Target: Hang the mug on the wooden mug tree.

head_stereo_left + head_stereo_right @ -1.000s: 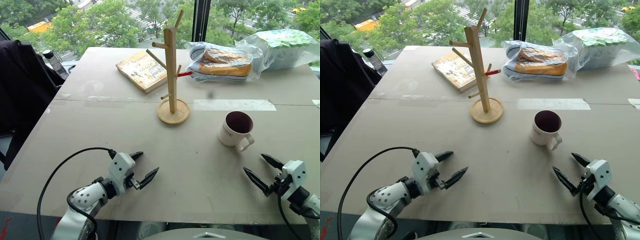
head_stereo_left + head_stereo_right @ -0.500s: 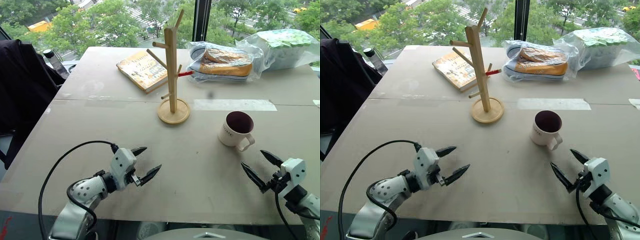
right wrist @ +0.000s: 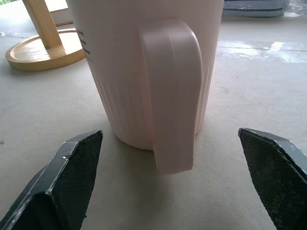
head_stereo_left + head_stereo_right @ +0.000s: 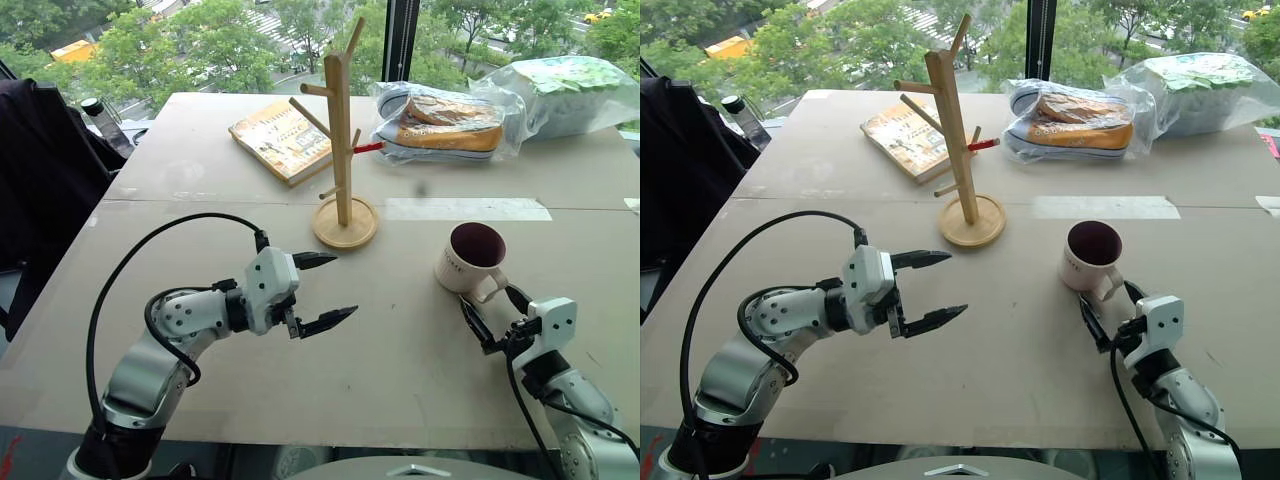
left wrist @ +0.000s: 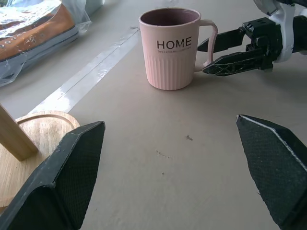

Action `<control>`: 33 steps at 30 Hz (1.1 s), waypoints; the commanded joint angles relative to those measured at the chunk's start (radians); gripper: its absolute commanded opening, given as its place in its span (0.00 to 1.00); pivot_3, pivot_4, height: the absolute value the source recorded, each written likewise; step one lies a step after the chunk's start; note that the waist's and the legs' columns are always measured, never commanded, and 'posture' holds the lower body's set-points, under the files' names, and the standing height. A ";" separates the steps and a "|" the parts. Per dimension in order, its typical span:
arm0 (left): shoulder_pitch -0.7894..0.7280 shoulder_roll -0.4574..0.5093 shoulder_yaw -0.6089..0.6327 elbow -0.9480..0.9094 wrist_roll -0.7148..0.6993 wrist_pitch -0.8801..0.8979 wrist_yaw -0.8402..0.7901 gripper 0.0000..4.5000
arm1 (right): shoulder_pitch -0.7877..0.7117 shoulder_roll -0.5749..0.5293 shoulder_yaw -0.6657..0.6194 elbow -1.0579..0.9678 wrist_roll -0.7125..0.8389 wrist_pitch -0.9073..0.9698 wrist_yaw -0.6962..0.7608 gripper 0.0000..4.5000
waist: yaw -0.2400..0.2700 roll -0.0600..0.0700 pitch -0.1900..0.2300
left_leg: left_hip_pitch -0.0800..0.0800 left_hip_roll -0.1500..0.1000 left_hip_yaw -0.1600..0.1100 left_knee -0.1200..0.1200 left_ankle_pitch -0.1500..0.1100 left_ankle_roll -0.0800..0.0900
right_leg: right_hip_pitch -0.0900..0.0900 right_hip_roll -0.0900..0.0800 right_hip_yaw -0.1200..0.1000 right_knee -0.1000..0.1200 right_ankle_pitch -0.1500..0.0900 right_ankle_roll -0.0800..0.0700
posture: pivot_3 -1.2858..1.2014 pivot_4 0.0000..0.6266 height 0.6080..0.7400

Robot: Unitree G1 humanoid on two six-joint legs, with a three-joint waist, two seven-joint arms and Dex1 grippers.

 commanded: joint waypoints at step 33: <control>-0.001 -0.008 0.017 -0.056 -0.024 0.014 0.008 1.00 | -0.088 -0.027 -0.008 0.034 -0.061 -0.004 -0.046 0.00 | -0.001 -0.001 0.000 | 0.002 0.001 0.003 0.000 0.000 0.000 | 0.000 0.003 0.004 0.001 0.002 0.004 | 0.52 0.24 1.00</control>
